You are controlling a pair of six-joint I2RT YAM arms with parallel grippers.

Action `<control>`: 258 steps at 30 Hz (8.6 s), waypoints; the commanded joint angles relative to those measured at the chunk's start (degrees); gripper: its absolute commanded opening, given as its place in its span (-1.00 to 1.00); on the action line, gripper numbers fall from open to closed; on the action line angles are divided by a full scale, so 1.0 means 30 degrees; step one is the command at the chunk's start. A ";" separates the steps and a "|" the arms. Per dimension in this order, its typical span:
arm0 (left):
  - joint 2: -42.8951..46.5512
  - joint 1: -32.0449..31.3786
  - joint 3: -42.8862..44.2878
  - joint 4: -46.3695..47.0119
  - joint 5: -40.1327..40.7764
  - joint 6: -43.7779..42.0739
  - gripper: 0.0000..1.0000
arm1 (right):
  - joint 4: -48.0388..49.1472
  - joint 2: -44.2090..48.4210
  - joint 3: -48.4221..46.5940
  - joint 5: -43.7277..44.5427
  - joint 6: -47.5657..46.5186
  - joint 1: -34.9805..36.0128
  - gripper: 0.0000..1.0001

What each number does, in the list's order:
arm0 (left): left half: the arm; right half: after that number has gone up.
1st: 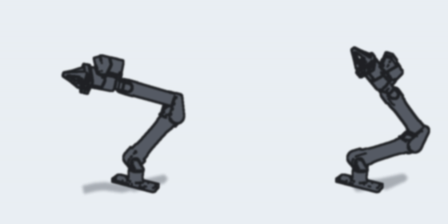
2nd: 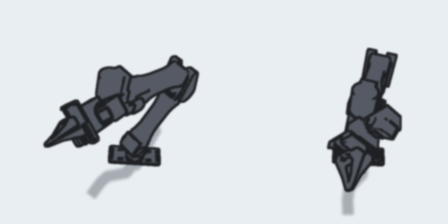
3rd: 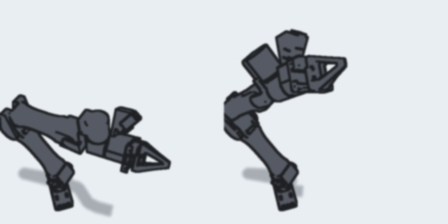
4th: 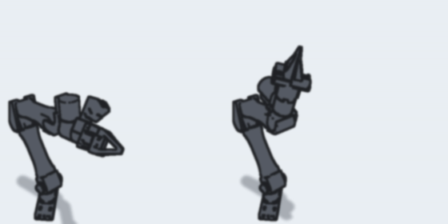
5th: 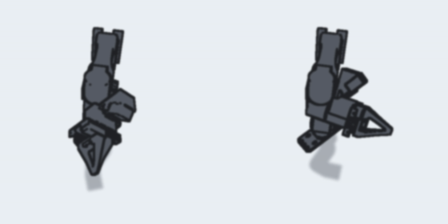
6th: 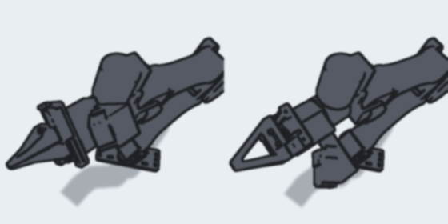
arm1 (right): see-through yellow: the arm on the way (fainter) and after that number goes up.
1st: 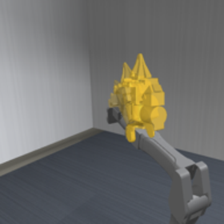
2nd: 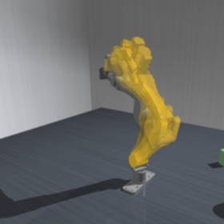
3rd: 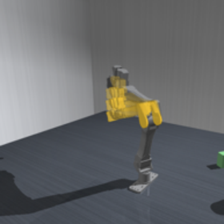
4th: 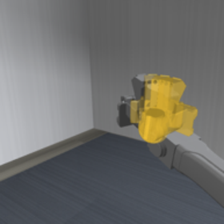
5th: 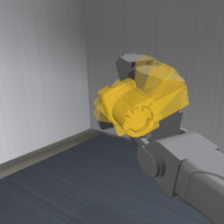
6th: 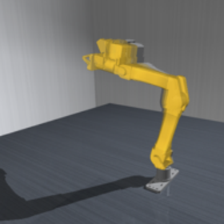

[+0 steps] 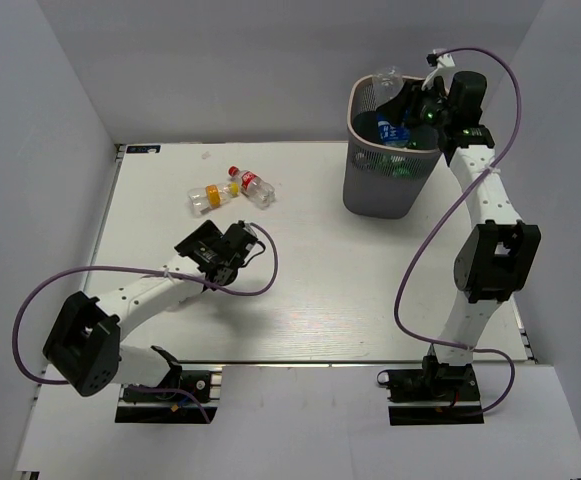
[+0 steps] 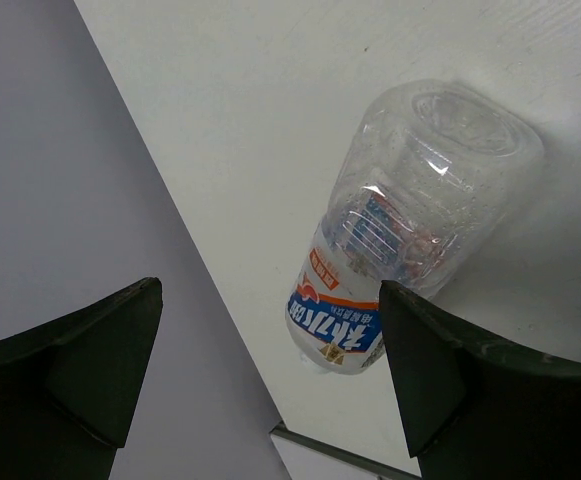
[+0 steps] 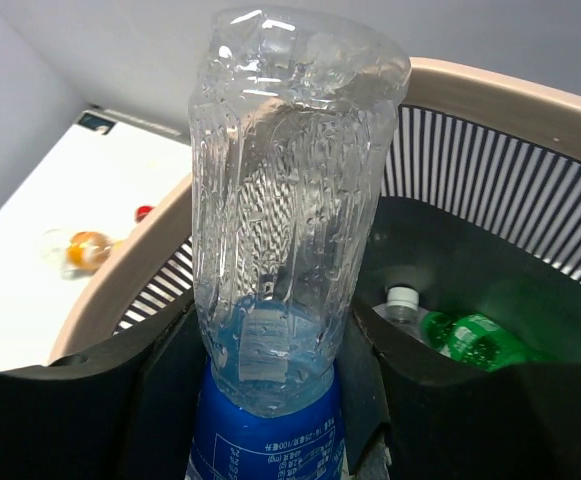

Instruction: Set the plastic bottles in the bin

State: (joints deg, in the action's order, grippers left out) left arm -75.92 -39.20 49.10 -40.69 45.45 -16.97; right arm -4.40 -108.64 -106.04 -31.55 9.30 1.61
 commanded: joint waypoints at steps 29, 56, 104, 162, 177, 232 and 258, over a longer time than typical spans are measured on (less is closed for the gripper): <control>-0.5162 0.3514 0.1295 0.1053 -1.1889 -0.0583 0.70 | -0.0761 0.5067 0.3349 -0.1319 -0.1430 -0.0272 0.81; -0.6855 0.3106 1.8814 1.6888 -2.5314 0.9604 -0.60 | -0.3070 1.9717 1.9579 -0.7816 -1.2026 -0.2293 -1.00; -0.0577 0.2227 1.3571 1.1433 -1.5979 0.7769 1.00 | -0.2428 1.3843 1.8950 -0.5102 -1.3821 0.4931 0.44; 1.0102 0.2227 0.2090 0.0232 -1.1752 1.4886 1.00 | 0.1262 -1.2683 -0.5493 0.7648 -0.3891 1.2032 0.69; 0.9750 0.2227 0.1066 0.0759 -1.0846 1.4683 1.00 | 0.0735 -0.7884 -0.2714 0.4220 -0.3744 1.0803 -1.00; -1.0286 0.4628 1.8200 -0.1670 -0.7006 0.0835 1.00 | -0.4597 1.3499 0.8185 0.4896 -0.4887 0.1487 -0.07; -1.6701 0.7996 1.9430 0.0701 -1.0842 -0.4714 0.87 | -1.0104 2.1242 1.7357 0.1083 -0.6294 0.0754 -1.00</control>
State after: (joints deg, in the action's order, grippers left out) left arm -125.36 -15.79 104.12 -40.27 16.19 -30.09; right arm -34.00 -45.78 -54.61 -27.27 -10.63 4.08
